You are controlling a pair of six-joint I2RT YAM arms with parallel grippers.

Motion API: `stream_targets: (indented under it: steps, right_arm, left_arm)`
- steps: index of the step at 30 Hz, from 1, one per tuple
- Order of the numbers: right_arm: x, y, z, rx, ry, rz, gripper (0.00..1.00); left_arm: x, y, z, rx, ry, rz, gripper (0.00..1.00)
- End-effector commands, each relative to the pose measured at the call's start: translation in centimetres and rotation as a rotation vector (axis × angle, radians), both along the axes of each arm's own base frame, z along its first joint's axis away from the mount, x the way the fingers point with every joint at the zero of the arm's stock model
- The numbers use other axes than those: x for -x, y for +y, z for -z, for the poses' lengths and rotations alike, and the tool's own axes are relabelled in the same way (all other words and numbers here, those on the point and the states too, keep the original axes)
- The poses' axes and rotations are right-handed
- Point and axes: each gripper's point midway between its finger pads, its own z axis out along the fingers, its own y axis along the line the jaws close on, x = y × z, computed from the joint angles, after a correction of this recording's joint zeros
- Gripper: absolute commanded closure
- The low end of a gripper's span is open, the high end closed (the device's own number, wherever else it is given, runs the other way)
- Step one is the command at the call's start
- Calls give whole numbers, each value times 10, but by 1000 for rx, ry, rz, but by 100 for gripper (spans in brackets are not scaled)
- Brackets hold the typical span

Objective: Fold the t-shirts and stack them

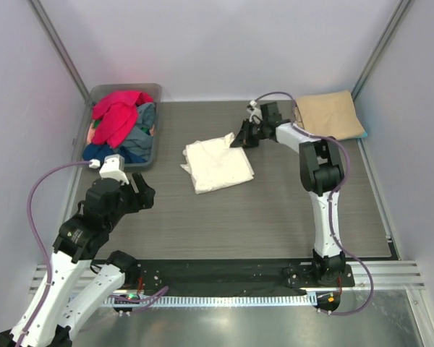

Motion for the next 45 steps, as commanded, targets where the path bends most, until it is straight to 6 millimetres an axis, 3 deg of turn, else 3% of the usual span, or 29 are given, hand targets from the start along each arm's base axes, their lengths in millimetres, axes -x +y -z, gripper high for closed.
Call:
stream_targets:
  steps: [1,6,7,9,10,12,13,16,18,19,25,34,40,45]
  right_arm:
    - [-10,-83,-64,202,-117,89,99]
    - [-8,-151,-98,395,-183,127,99]
    - [-12,-161,-116,428,-243,122,99]
    - [-14,-191,-127,489,-267,166,99]
    - [-17,-202,-143,511,-312,179,99]
    - [-22,-220,-155,532,-339,215,99]
    - [-29,-243,-169,540,-365,268,99]
    - [-41,-268,-193,546,-424,308,99]
    - [-47,-281,-195,562,-431,322,99]
    - [-52,-291,-209,567,-459,347,99]
    - [-67,-318,-244,595,-552,400,99]
    - [-84,-329,-263,573,-623,411,99]
    - [-97,-336,-263,560,-644,412,99]
    - [-106,-343,-245,537,-620,409,99]
  left_arm:
    - [-3,-3,-2,5,-13,13,28]
    - [-4,-7,0,9,-6,31,28]
    - [-4,-9,1,9,-1,38,28]
    - [-5,-11,3,7,7,46,28]
    - [-6,-12,4,8,13,52,29]
    - [-6,-13,6,6,20,56,28]
    - [-7,-14,6,6,25,59,28]
    - [-7,-13,7,4,27,54,28]
    - [-7,-13,7,2,27,52,28]
    - [-7,-13,6,4,24,53,28]
    - [-9,-13,11,-6,43,50,29]
    - [-11,-14,15,-13,59,50,29]
    - [-11,-15,17,-18,72,53,29]
    - [-13,-16,20,-21,84,55,29]
